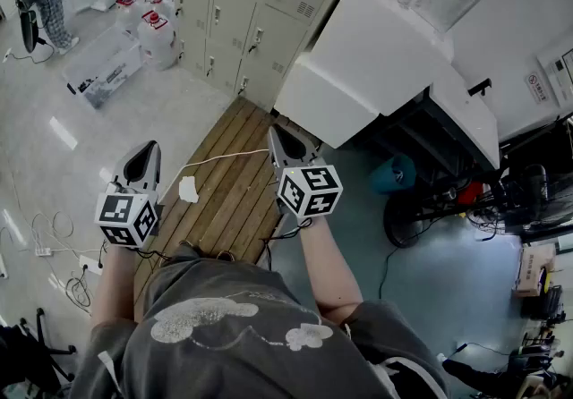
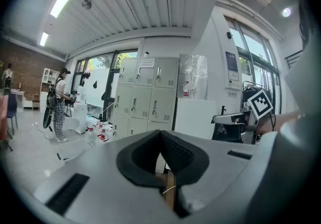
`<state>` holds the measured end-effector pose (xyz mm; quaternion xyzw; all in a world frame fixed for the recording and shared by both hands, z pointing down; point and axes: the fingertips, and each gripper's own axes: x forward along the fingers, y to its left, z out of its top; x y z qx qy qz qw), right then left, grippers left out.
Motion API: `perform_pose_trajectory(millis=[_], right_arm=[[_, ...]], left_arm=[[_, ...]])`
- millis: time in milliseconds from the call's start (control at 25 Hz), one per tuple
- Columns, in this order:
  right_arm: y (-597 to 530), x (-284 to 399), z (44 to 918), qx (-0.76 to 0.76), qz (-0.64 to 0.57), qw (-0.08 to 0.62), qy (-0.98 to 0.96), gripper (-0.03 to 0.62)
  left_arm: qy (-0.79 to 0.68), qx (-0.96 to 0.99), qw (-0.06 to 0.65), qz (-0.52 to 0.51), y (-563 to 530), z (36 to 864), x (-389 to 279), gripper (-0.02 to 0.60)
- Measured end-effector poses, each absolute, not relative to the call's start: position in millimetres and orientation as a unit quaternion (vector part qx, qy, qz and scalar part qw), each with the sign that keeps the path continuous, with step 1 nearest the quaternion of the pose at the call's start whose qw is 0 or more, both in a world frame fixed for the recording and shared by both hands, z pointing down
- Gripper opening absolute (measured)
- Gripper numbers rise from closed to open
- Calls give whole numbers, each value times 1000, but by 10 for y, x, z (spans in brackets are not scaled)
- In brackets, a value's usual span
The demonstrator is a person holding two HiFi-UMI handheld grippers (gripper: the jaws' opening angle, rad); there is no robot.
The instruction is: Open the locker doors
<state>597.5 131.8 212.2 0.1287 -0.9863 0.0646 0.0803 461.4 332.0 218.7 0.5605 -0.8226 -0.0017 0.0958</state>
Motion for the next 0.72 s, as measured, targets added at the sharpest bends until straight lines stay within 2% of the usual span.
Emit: perform_pose_trajectory(millis=[360, 600, 720], right_arm=[[1394, 5744, 2147, 124, 59, 92, -986, 29], [1582, 5468, 2212, 124, 89, 103, -983, 29], [1626, 5287, 2089, 120, 80, 92, -985, 29]], left_arm=[[-824, 559, 91, -17, 3377, 2146, 4326, 9], [-828, 548, 114, -13, 3595, 2280, 4054, 8], [-836, 541, 95, -15, 3705, 2123, 3828, 8]])
